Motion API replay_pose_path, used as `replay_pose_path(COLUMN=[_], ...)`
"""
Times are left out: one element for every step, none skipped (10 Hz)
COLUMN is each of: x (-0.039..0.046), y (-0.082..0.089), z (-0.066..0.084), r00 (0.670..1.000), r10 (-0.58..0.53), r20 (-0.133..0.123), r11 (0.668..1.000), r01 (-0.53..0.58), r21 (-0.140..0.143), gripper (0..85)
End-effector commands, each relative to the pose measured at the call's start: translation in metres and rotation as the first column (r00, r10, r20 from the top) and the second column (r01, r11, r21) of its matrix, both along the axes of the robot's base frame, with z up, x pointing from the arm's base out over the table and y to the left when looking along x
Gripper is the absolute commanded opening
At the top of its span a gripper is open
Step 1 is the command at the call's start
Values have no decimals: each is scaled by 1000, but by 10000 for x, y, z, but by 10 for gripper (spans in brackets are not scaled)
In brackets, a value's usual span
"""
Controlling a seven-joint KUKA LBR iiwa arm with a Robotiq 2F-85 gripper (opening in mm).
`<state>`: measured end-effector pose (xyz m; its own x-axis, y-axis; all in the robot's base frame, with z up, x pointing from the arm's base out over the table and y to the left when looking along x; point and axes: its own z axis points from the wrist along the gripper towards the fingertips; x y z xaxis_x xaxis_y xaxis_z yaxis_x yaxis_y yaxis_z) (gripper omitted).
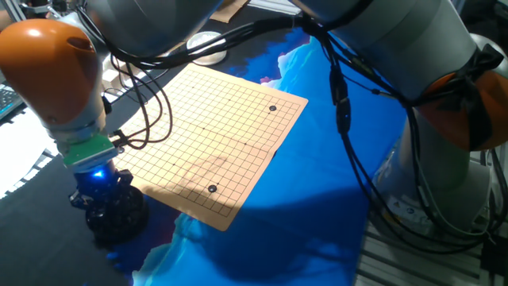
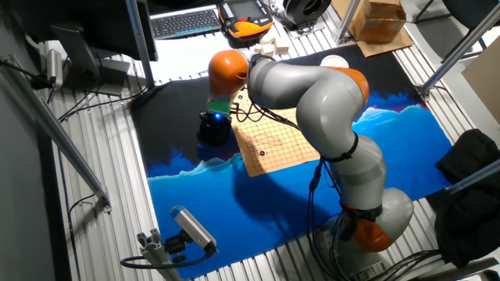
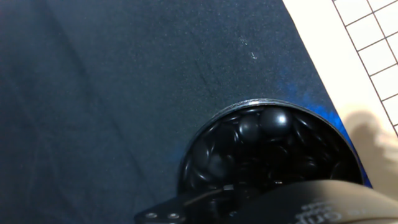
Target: Play the first move as black on the 3-4 point in the upper right corner of the Go board
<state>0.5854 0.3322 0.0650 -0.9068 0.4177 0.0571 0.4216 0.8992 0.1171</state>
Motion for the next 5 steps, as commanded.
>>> replay_pose_path(x=[12,18,13,-1,-19], y=[-26,-58,-75,-78,-81], z=[71,153,216,265,323], r00=[1000,999,999,999,999], r10=[16,23,31,35,37], r20=[-13,-24,-28,-29,-32], r11=[1000,999,999,999,999], r01=[-16,-22,-31,-35,-37], r21=[16,31,24,15,10], gripper=[0,0,0,0,0])
